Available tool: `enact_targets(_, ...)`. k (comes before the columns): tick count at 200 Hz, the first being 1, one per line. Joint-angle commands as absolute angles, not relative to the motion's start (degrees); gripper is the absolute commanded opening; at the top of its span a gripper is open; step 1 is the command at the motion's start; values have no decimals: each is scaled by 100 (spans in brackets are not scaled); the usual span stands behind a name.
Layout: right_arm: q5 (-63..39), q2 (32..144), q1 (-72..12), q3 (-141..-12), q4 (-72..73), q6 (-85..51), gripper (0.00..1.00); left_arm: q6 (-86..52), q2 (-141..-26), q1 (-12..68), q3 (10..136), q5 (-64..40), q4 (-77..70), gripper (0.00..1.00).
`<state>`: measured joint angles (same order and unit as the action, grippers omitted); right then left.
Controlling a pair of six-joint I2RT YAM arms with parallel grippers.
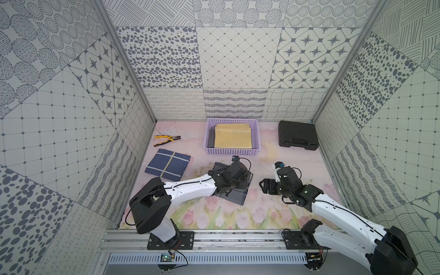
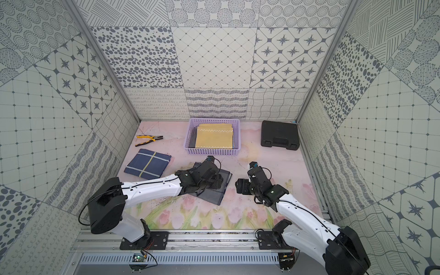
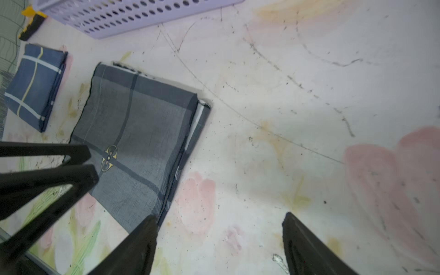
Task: Put the folded pillowcase in the basket
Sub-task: Move the pillowcase to the center of the board, then pick up the pillowcase from the center of the board.
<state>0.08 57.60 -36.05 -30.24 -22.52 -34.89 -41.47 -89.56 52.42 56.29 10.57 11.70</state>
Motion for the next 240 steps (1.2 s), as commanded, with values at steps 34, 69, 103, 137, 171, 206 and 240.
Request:
enact_targets(34,-15,6950,-4153,-3531,-1276,-4093,80,-3731,-7629,4280,4411,747,1083,62)
enact_targets(69,-189,7520,-4293,-3662,-986,-4305,73,-3621,-7055,3701,3889,524,1113,63)
enact_targets(103,-293,7927,-4376,-3759,-746,-4459,66,-3547,-6691,3206,3507,316,1097,65)
enact_targets(137,-389,8314,-4411,-3869,-561,-4593,60,-3542,-6364,2850,3229,138,1062,66)
enact_targets(171,-439,8646,-4421,-3969,-431,-4725,57,-3533,-6176,2718,3087,106,1106,67)
enact_targets(206,-474,8892,-4418,-4027,-303,-4825,52,-3517,-6148,2684,3027,77,1089,67)
enact_targets(240,-484,9090,-4419,-4086,-213,-4869,45,-3513,-6154,2646,3015,65,1047,68)
